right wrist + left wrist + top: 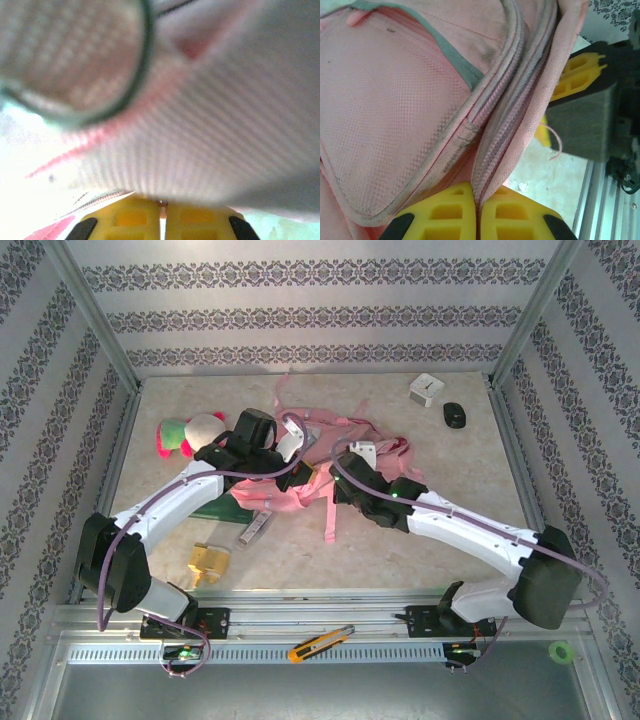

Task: Pack the student bag

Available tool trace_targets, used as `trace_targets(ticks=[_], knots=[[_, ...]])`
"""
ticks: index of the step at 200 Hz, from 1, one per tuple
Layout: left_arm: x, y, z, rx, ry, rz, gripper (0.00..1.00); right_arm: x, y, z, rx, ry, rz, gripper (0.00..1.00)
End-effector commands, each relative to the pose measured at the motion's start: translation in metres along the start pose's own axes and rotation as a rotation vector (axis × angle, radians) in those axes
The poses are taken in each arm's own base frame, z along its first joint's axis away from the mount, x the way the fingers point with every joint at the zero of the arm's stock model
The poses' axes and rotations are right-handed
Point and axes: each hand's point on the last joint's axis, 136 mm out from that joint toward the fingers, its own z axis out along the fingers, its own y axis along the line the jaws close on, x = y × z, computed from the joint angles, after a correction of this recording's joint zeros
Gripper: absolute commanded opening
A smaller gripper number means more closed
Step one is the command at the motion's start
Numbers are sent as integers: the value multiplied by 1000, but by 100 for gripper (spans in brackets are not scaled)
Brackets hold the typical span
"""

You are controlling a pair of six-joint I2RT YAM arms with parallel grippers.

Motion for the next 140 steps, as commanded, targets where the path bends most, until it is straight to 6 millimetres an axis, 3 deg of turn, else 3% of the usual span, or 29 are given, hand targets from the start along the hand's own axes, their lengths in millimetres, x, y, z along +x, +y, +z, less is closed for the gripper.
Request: trace_targets(ticks=[1, 45, 71, 113, 140], knots=[[-12, 0, -16, -30, -31, 49, 0, -14, -24, -14, -2, -47, 13, 0], [-11, 2, -17, -42, -22, 77, 0, 7, -28, -18, -166, 88, -16, 0], [-15, -4, -18, -5, -34, 72, 0, 9, -26, -17, -207, 123, -26, 0], [-1, 0, -23, -47, 16, 161, 0, 9, -51, -16, -191, 161, -11, 0], [10, 6, -28, -84, 56, 232, 0, 11, -42, -24, -292, 200, -57, 0]])
